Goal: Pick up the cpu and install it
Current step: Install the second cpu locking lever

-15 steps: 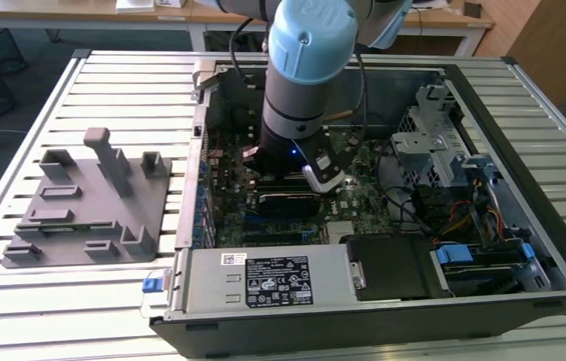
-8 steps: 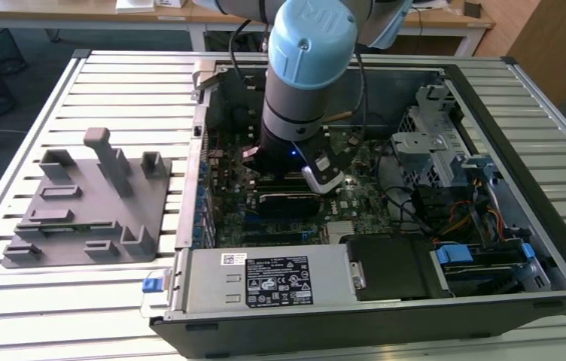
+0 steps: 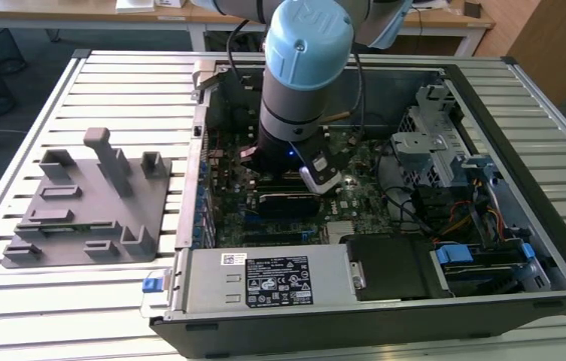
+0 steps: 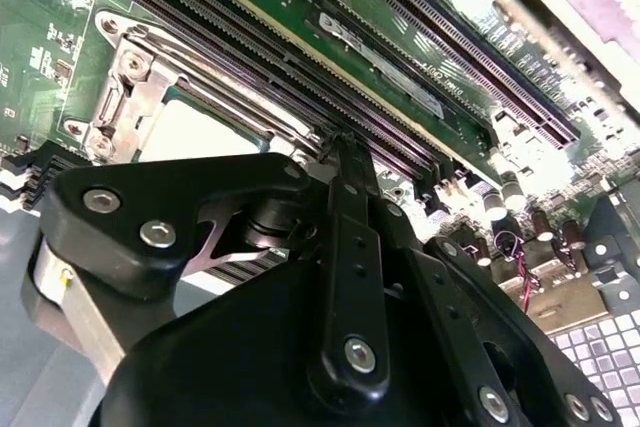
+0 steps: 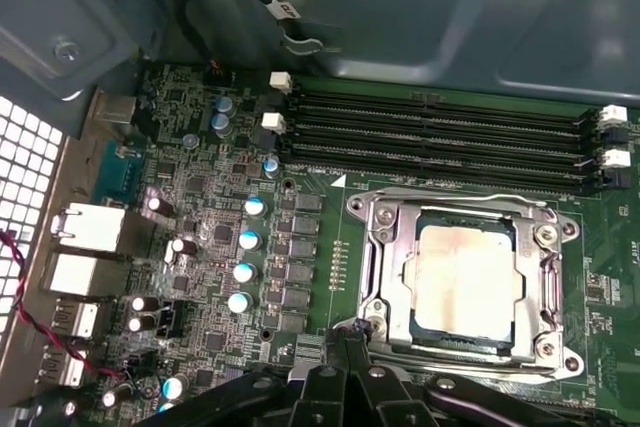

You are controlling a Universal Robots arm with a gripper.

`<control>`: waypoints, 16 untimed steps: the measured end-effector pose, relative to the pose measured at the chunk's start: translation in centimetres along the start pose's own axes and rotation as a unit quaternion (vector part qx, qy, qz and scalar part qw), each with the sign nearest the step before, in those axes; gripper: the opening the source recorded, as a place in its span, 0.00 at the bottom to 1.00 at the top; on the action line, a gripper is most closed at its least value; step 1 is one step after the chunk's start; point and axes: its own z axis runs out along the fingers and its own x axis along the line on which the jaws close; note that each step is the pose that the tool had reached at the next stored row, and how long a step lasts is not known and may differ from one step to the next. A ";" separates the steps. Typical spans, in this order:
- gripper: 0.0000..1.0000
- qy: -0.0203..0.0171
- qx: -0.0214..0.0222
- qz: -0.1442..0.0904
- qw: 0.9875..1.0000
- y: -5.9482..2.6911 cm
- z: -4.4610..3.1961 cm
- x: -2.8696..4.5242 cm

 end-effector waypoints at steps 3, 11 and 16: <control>0.11 0.000 0.000 0.000 1.000 0.07 0.09 0.08; 0.11 0.000 0.000 0.000 1.000 0.31 0.31 0.14; 0.11 0.000 0.000 0.000 1.000 0.39 0.34 0.15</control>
